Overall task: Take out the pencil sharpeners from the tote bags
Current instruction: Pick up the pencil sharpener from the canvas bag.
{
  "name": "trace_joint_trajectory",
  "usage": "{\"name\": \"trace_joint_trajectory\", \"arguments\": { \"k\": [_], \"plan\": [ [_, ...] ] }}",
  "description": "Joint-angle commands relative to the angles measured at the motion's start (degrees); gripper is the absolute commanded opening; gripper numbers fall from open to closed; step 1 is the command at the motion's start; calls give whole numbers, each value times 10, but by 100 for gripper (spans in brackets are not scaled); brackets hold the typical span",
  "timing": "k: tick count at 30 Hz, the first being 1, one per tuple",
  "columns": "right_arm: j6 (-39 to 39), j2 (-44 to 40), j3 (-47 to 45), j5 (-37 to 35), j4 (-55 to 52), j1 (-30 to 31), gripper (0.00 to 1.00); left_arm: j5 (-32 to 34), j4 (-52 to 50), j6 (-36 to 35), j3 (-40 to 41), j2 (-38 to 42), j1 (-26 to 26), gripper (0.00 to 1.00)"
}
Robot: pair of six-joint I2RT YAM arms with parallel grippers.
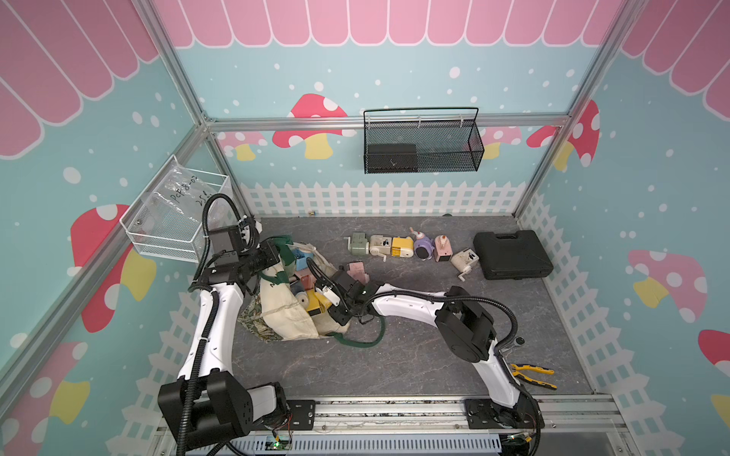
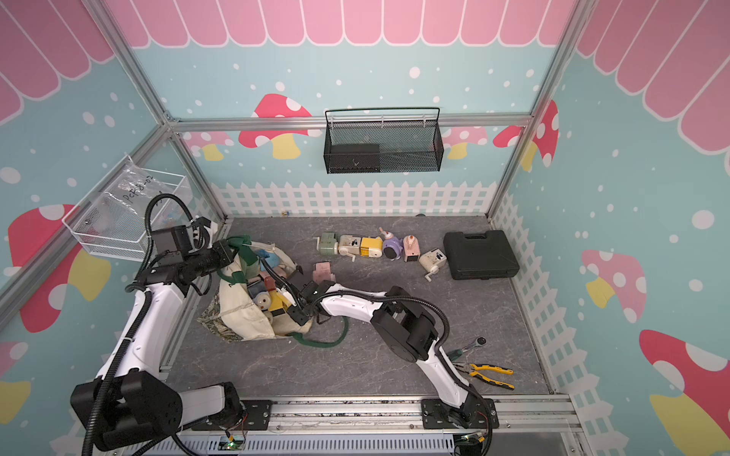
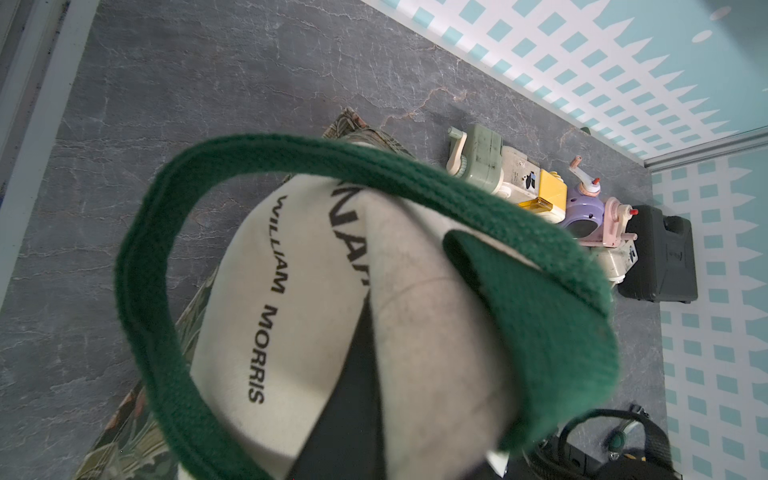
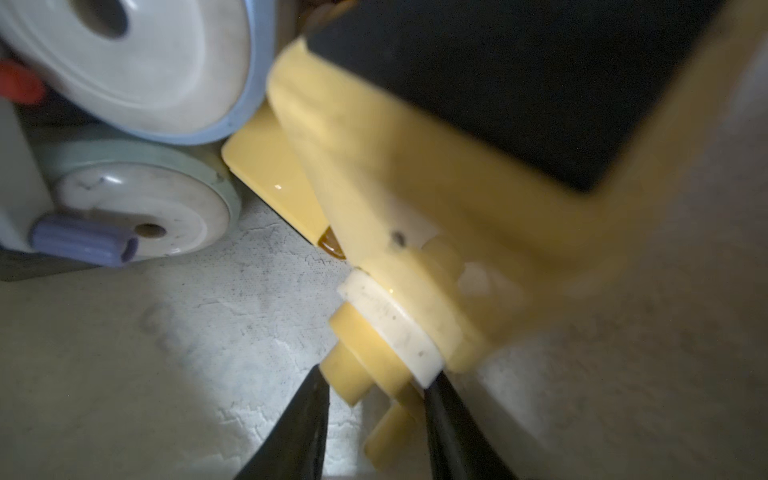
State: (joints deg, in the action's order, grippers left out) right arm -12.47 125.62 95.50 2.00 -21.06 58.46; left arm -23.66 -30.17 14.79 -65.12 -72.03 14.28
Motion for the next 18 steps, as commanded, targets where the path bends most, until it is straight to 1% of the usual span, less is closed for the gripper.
{"name": "trace_joint_trajectory", "arguments": {
  "k": [1, 4, 7, 13, 18],
  "plan": [
    [3, 7, -10, -16, -4, -1, 39, -30, 75, 2, -10, 13, 3, 0],
    [0, 10, -11, -30, -3, -1, 33, -30, 74, 2, -9, 14, 2, 0],
    [-5, -4, -18, -23, 7, -1, 33, -30, 75, 2, -9, 13, 3, 0],
    [-24, -69, -24, -43, 26, -2, 57, -31, 75, 2, -10, 13, 3, 0],
    [-48, -76, 1, -82, 26, -2, 70, -30, 75, 2, -9, 14, 3, 0]
  ]
}}
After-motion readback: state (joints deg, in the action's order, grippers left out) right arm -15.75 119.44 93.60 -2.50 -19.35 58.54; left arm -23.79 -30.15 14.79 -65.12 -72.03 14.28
